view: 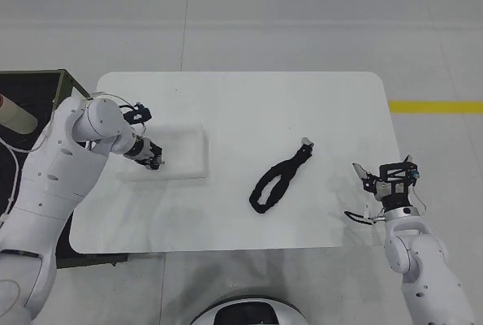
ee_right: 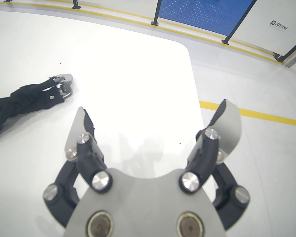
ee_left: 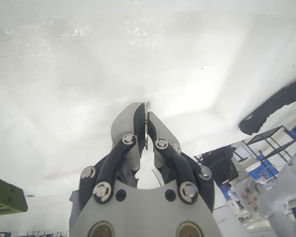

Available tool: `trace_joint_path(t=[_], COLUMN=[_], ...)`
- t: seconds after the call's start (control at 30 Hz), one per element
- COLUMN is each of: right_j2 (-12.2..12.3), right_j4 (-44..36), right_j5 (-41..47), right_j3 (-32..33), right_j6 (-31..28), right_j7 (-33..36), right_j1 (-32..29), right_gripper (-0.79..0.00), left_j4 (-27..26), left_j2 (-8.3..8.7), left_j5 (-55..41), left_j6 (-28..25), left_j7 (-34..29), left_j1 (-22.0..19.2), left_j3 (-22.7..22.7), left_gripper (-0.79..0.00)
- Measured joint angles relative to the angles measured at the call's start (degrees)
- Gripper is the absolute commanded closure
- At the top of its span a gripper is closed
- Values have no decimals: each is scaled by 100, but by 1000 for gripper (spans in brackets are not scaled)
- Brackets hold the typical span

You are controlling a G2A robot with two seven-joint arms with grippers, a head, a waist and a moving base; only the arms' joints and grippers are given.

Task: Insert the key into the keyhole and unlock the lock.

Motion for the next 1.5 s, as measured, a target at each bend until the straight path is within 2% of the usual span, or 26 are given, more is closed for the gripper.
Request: trace_joint_path(t=[0.17,0.33,0.53,0.63,0.7,0.73,0.8,0.87,0.97,1.1,1.17,1.5], right_j2=[0,0,0,0,0,0,0,0,0,0,0,0], right_j4=[0,0,0,0,0,0,0,0,0,0,0,0], right_j5=[0,0,0,0,0,0,0,0,0,0,0,0], right_j3=[0,0,0,0,0,0,0,0,0,0,0,0], right_j6=[0,0,0,0,0,0,0,0,0,0,0,0], right_j7=[0,0,0,0,0,0,0,0,0,0,0,0], right_j1=[0,0,0,0,0,0,0,0,0,0,0,0], right_gripper=[-785,-785,-785,-785,-785,-785,-785,-785,-785,-785,-785,-785], left_j4=[-404,-1076,-1855,-2486,-2751,-2727,-2424,-1988,-1278,-302,-10,-40], left_j2=[51,106,232,296,315,312,289,256,172,14,-28,-25], left_j5=[1254,1790,1039,-55,-950,-1397,-2461,-3355,-4453,-5676,-5968,-5932], left_j6=[-207,-181,242,636,618,435,-386,-1398,-2642,-3828,-4101,-4066], left_j7=[-204,-182,243,648,1020,1260,1820,2147,2167,1871,1748,1758], left_j1=[-359,-311,206,645,1062,1267,1737,2070,2162,1914,1823,1829], left_j3=[370,242,-593,-1260,-1810,-2047,-2502,-2732,-2642,-2219,-2065,-2077], left_gripper=[0,0,0,0,0,0,0,0,0,0,0,0])
